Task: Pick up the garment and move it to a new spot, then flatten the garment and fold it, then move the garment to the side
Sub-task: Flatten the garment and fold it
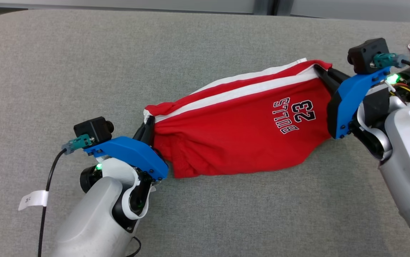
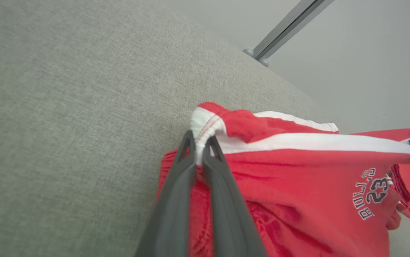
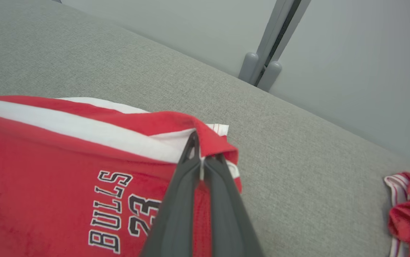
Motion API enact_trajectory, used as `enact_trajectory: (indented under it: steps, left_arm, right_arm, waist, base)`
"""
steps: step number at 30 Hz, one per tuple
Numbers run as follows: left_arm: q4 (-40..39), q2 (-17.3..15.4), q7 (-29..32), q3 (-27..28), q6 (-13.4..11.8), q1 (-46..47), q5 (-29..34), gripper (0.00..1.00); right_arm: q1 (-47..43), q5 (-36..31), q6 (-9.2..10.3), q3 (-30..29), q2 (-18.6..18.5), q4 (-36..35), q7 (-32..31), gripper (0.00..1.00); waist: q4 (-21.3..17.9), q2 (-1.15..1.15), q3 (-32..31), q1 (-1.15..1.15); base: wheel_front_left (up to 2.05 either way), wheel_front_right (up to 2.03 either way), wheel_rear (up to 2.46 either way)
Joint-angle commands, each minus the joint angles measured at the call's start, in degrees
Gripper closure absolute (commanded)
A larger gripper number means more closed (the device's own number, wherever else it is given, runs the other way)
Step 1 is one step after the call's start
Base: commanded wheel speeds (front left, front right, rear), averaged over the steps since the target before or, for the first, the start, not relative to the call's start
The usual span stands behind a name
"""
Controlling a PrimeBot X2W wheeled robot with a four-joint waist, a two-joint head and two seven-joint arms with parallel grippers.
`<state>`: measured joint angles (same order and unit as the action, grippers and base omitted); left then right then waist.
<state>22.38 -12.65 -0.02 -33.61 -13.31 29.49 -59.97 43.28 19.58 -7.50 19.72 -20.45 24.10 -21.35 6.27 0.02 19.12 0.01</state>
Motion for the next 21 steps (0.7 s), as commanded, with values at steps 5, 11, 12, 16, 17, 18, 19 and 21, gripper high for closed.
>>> enact_trajectory:
  steps: [5,11,12,16,17,18,19,21]
  left_arm:
    - [3.37,1.57,-1.77,-0.1,2.25,2.17,0.09,0.0]
    - [4.08,0.74,-5.55,-1.42,5.72,1.41,2.16,0.0]
    - [4.13,0.58,-6.44,-1.6,6.28,0.58,2.55,0.0]
    - [4.03,-1.44,-11.06,-2.77,8.19,-1.69,5.6,0.0]
    - [4.16,-1.86,-11.93,-3.1,8.44,-2.4,6.41,0.0]
    - [4.32,-2.13,-12.7,-3.27,8.87,-3.13,7.07,0.0]
    - [4.41,-2.37,-13.45,-3.15,9.11,-3.75,7.68,0.0]
    - [4.42,-2.82,-14.06,-3.05,9.48,-4.03,8.71,0.0]
  right_arm:
    - [3.85,1.27,0.01,2.1,0.9,5.64,5.2,0.0]
    - [4.24,3.98,0.01,4.16,1.24,9.98,8.47,0.0]
    - [3.81,4.78,0.01,4.2,1.25,10.63,8.88,0.0]
    - [1.8,7.0,0.01,3.75,0.79,12.9,9.56,0.0]
    - [1.33,7.6,0.01,3.38,0.83,13.22,9.83,0.0]
    - [0.92,7.93,0.01,2.98,0.7,13.53,10.36,0.0]
    - [0.39,8.14,0.01,2.63,0.4,13.97,10.71,0.0]
    - [-0.12,8.42,0.01,1.93,0.23,14.4,11.21,0.0]
  waist:
    - [1.02,-0.02,0.42,-0.01]
    - [1.4,-0.02,-1.78,-0.01]
    - [1.44,-0.02,-2.38,-0.01]
    - [1.39,-0.02,-4.56,-0.01]
    - [1.37,-0.02,-4.97,-0.01]
    - [1.4,-0.02,-5.44,-0.01]
    - [1.49,-0.02,-5.82,-0.01]
    - [1.61,-0.02,-6.09,-0.01]
  base:
    - [0.0,0.0,0.0]
    - [0.0,0.0,0.0]
    - [0.0,0.0,0.0]
    - [0.0,0.0,0.0]
    - [0.0,0.0,0.0]
    - [0.0,0.0,0.0]
    - [0.0,0.0,0.0]
    - [0.0,0.0,0.0]
